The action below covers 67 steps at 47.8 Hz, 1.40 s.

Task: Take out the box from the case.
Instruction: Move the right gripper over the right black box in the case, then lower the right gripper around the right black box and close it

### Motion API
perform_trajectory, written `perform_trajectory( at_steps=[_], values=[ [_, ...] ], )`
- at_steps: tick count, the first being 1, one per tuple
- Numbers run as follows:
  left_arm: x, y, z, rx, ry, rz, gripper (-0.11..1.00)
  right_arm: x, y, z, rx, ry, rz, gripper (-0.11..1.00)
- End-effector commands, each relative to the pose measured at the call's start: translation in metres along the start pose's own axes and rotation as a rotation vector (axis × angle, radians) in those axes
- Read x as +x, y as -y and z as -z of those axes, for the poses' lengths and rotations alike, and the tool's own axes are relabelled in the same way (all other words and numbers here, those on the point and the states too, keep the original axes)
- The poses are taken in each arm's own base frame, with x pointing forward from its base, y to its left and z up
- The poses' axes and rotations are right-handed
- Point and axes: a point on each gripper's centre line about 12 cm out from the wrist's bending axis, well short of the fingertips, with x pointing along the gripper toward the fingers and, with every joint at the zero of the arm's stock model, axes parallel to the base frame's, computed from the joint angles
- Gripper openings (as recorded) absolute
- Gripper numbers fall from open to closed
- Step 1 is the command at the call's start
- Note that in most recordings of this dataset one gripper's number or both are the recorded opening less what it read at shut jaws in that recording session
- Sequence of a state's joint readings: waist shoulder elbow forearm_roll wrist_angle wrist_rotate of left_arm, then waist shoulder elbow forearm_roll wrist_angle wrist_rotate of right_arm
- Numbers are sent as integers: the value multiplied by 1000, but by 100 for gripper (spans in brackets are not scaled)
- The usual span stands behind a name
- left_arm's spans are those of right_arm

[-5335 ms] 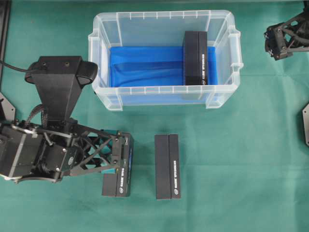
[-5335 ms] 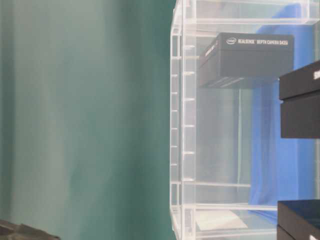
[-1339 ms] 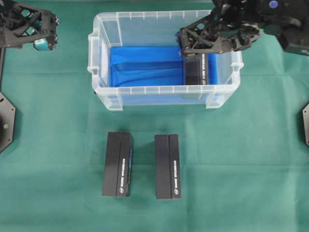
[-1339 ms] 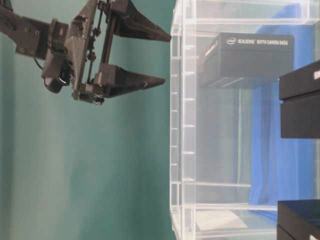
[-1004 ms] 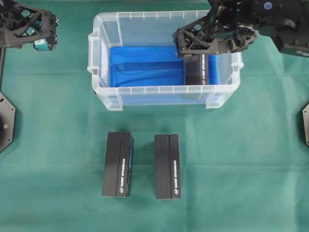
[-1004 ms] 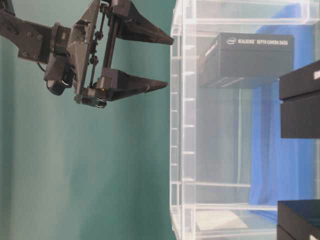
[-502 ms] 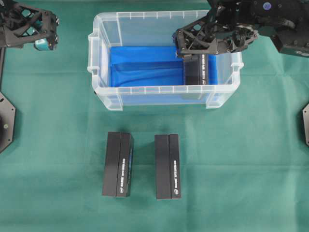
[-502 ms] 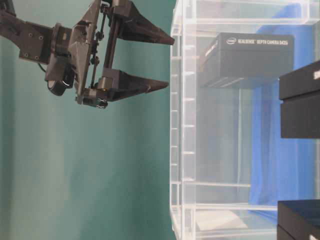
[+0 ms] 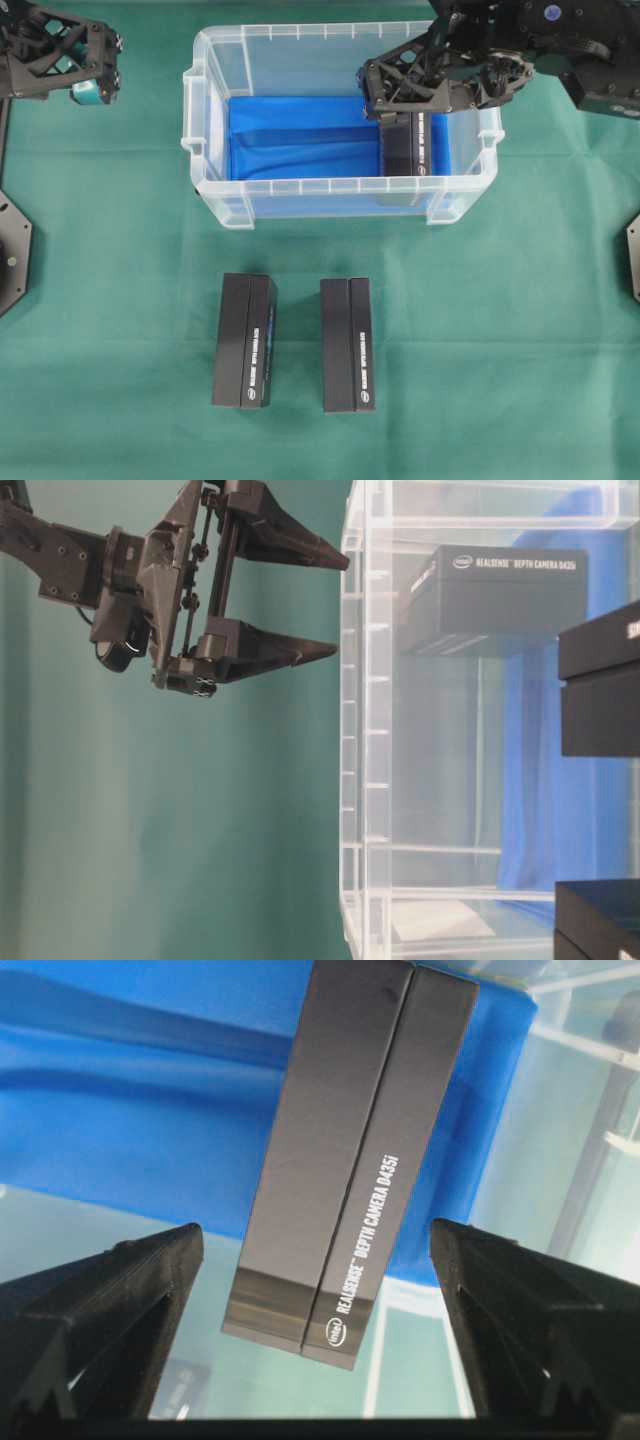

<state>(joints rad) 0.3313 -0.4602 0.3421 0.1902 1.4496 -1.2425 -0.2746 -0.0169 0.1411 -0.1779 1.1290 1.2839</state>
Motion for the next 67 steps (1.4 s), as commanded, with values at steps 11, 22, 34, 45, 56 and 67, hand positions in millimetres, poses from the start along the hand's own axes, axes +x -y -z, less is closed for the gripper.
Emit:
perform_trajectory(
  at_steps=[11, 22, 34, 45, 56, 67],
  values=[
    [-4, 0, -2, -4, 10, 15, 95, 4, -4, -1, -5, 4, 4, 93],
    [-4, -1, -1, -1, 9, 16, 95, 13, -1, 0, 9, 13, 30, 93],
    [-4, 0, -1, 10, 12, 25, 95, 22, 2, 2, 28, 18, 37, 93],
    [-3, 0, -1, 20, 11, 20, 95, 31, 1, 3, 52, 19, 25, 93],
    [-3, 1, 0, 26, 10, 22, 95, 40, 1, 5, 49, 13, 40, 93],
    [-4, 2, 3, 36, 8, 25, 95, 46, 1, 3, 44, 23, 57, 93]
  ],
)
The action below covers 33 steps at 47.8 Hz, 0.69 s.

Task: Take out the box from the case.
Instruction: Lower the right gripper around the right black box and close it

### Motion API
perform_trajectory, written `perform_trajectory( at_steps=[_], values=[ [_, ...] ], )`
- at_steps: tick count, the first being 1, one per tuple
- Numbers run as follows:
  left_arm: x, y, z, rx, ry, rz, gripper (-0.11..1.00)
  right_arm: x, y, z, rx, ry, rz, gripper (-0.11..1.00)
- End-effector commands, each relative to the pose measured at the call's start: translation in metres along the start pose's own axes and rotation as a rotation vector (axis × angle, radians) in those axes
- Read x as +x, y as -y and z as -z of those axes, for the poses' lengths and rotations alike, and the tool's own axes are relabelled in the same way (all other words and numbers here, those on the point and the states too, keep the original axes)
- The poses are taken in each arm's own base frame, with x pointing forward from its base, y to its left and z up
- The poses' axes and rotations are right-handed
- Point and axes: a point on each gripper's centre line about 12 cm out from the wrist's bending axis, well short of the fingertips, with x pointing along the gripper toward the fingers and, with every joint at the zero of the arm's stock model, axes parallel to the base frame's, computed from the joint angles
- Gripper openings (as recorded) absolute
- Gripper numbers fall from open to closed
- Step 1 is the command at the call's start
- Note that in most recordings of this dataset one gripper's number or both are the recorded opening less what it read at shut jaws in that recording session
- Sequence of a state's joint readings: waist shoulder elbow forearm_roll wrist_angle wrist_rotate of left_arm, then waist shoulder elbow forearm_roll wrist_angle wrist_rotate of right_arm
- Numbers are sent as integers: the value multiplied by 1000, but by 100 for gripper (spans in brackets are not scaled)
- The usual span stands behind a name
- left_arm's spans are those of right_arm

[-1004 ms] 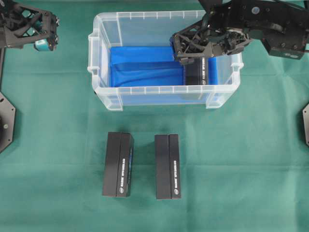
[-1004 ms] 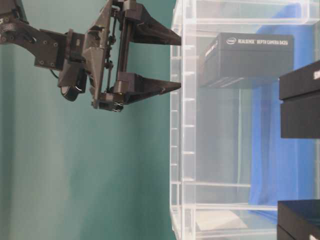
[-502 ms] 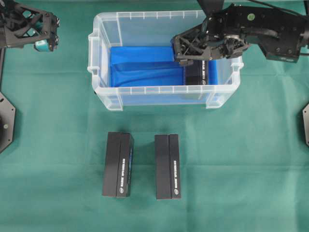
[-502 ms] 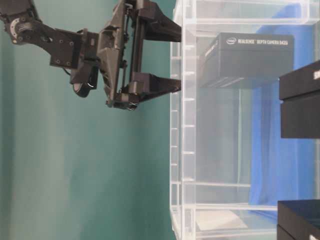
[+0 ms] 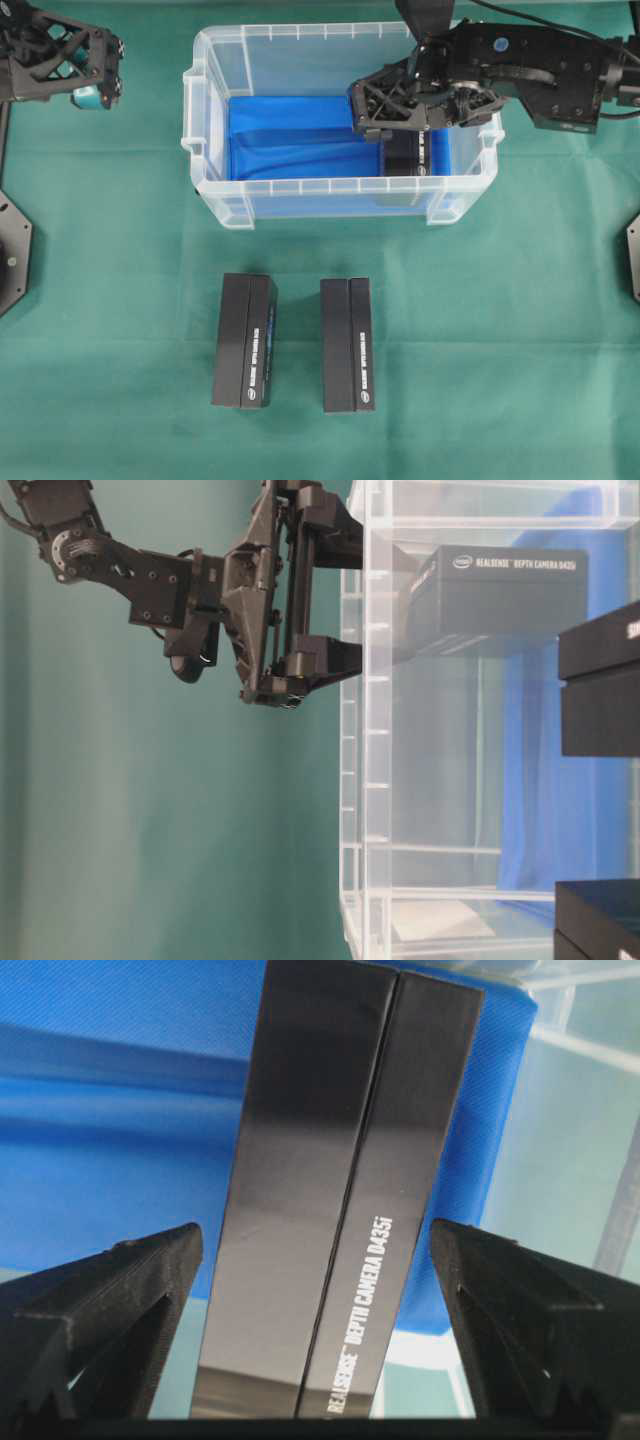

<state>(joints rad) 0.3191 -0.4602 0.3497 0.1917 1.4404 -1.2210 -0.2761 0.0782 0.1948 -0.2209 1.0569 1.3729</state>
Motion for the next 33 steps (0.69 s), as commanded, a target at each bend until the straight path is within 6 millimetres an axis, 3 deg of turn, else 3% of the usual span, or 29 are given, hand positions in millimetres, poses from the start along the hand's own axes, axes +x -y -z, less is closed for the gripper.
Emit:
perform_trajectory(
  at_steps=[1, 33],
  values=[
    [-6, 1, -1, 1, 9, 22, 95, -7, -2, -4, 2, 16, -21, 93],
    [-5, 3, 3, 12, 4, 20, 95, 15, 4, -3, 29, 17, -9, 93]
  ],
)
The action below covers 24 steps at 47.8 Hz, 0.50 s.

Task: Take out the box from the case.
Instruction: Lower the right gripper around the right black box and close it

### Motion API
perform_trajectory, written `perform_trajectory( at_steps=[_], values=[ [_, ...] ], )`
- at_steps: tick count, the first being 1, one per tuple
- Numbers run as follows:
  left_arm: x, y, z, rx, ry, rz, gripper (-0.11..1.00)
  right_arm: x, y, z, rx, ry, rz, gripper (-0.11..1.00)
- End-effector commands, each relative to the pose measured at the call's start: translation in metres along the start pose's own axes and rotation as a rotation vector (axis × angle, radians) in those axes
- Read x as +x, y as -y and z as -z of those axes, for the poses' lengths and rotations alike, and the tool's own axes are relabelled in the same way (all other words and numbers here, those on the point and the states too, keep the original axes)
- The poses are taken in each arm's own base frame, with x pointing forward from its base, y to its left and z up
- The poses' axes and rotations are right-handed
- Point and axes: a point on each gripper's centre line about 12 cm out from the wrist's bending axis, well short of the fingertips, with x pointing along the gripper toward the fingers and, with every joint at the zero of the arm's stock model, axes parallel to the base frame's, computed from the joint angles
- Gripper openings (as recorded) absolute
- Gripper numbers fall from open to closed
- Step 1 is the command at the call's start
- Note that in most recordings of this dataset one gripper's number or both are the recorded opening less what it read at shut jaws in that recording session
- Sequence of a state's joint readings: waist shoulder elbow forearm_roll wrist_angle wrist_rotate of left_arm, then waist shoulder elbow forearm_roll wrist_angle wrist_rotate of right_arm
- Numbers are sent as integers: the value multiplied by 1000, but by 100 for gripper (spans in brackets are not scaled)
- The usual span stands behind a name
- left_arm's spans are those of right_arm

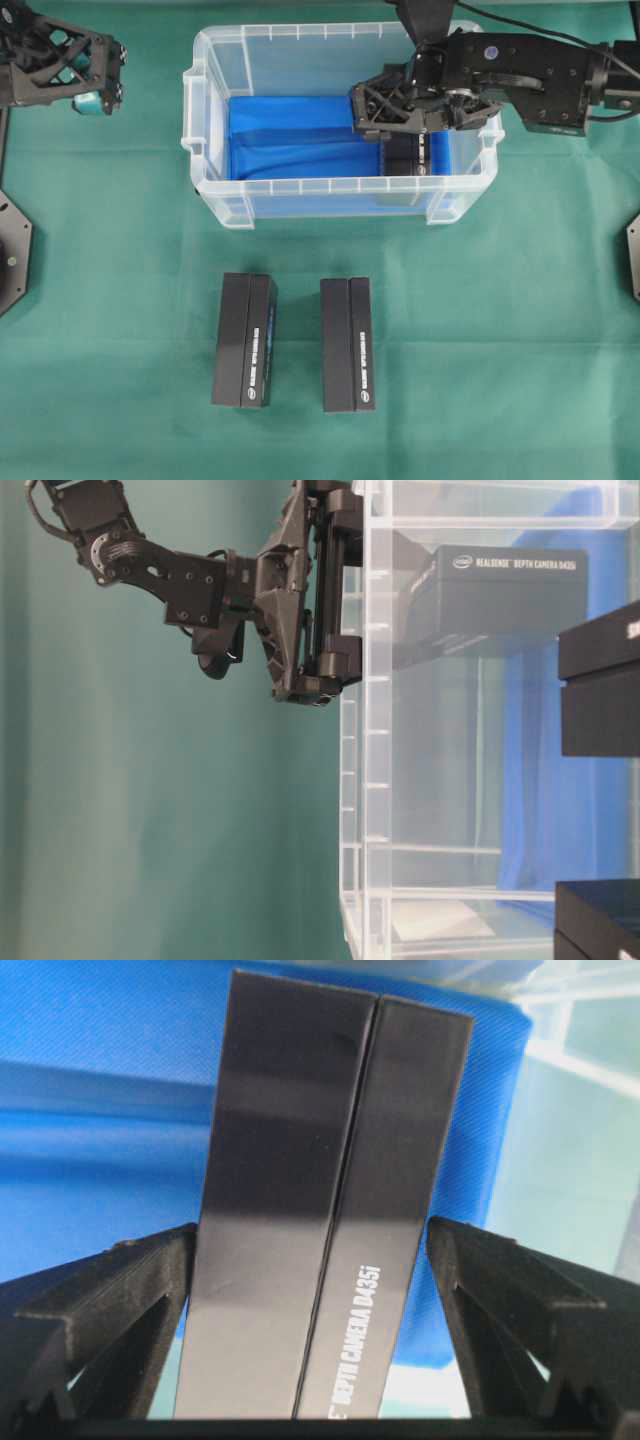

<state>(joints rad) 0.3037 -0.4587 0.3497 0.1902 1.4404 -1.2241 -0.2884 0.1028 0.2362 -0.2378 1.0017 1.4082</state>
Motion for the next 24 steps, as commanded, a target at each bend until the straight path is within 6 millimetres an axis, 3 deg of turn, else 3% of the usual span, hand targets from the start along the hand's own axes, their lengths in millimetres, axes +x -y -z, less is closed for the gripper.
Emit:
perform_trajectory(
  at_steps=[1, 24],
  values=[
    [-4, 1, -1, 1, 7, 16, 95, -6, -2, -3, 5, 9, -24, 93],
    [-3, 0, 0, 4, 7, 12, 95, -3, -4, -3, 3, 12, -27, 93]
  ],
)
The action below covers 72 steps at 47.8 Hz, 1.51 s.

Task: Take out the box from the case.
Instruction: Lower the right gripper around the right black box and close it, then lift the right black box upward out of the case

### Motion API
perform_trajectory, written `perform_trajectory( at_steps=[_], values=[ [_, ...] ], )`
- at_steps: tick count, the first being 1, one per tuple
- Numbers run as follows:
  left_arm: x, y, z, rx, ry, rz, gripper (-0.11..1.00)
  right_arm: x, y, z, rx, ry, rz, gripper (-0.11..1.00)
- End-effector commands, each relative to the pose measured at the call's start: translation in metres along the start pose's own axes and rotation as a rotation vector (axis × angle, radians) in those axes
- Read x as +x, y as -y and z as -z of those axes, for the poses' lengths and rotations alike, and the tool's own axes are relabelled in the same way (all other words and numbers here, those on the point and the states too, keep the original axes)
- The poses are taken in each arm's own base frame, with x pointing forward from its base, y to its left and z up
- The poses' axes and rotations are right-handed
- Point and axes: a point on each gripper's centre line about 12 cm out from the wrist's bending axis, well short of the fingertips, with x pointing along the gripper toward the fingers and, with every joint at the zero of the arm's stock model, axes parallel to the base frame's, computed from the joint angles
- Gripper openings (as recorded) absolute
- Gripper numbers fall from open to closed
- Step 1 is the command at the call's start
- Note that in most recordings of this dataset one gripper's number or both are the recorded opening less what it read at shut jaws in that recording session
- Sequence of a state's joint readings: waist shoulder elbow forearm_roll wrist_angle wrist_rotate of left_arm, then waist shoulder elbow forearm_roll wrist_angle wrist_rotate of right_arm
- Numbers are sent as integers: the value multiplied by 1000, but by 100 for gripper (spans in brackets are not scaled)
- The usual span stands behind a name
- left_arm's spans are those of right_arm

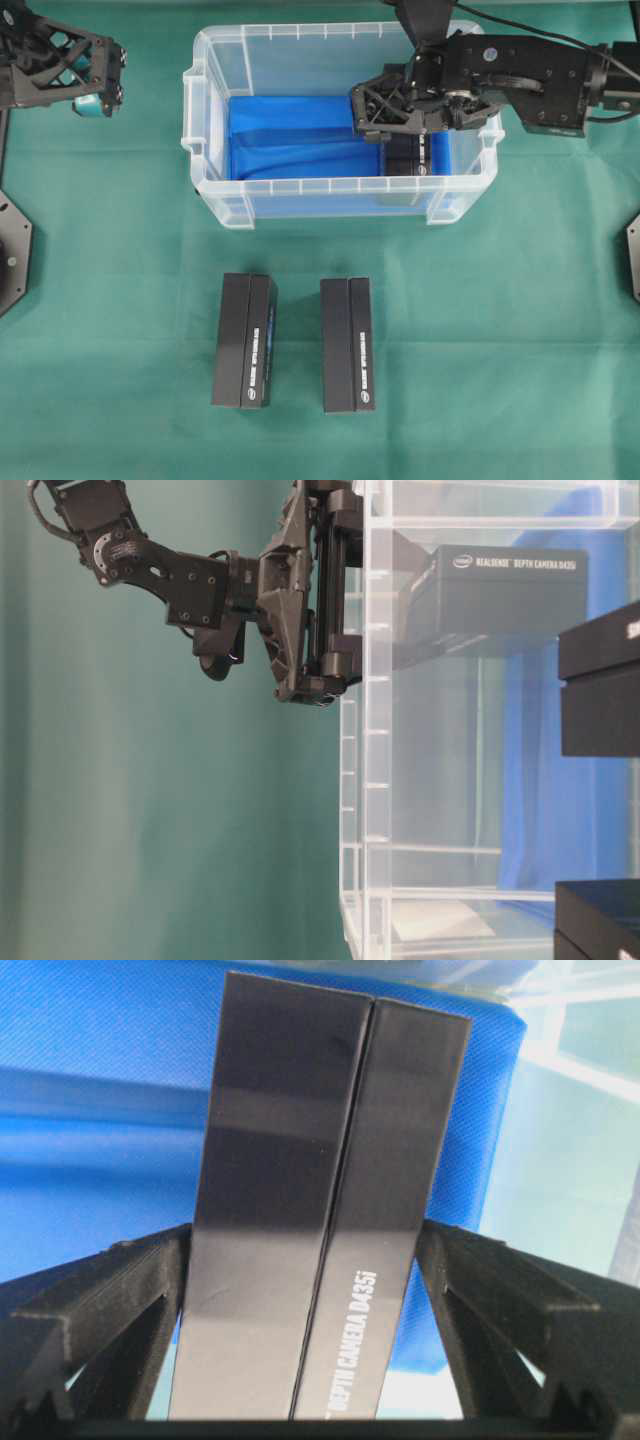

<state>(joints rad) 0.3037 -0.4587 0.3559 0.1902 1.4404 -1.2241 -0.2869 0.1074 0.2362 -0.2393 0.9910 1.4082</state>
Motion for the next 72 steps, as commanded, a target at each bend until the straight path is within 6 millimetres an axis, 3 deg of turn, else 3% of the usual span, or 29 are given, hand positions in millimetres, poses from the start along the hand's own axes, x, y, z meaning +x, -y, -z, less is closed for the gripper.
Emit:
perform_trajectory(
  at_steps=[1, 5, 10, 49, 58, 72],
  values=[
    [-5, 1, -1, 3, 9, 17, 95, -5, -2, -4, 6, 10, -19, 92],
    [-5, 1, -1, 3, 9, 18, 95, -5, -2, -4, 6, 10, -19, 84],
    [-5, 0, -1, 3, 9, 18, 95, -5, -3, -4, 7, 12, -28, 67],
    [-6, -5, 1, 3, 11, 20, 95, -8, -5, -6, 11, 14, -30, 67],
    [-5, -5, 1, 4, 10, 19, 95, -20, -9, -10, 18, 16, -13, 67],
    [-5, -4, 1, 6, 11, 21, 95, -55, -13, -20, 42, 30, -26, 67]
  ],
)
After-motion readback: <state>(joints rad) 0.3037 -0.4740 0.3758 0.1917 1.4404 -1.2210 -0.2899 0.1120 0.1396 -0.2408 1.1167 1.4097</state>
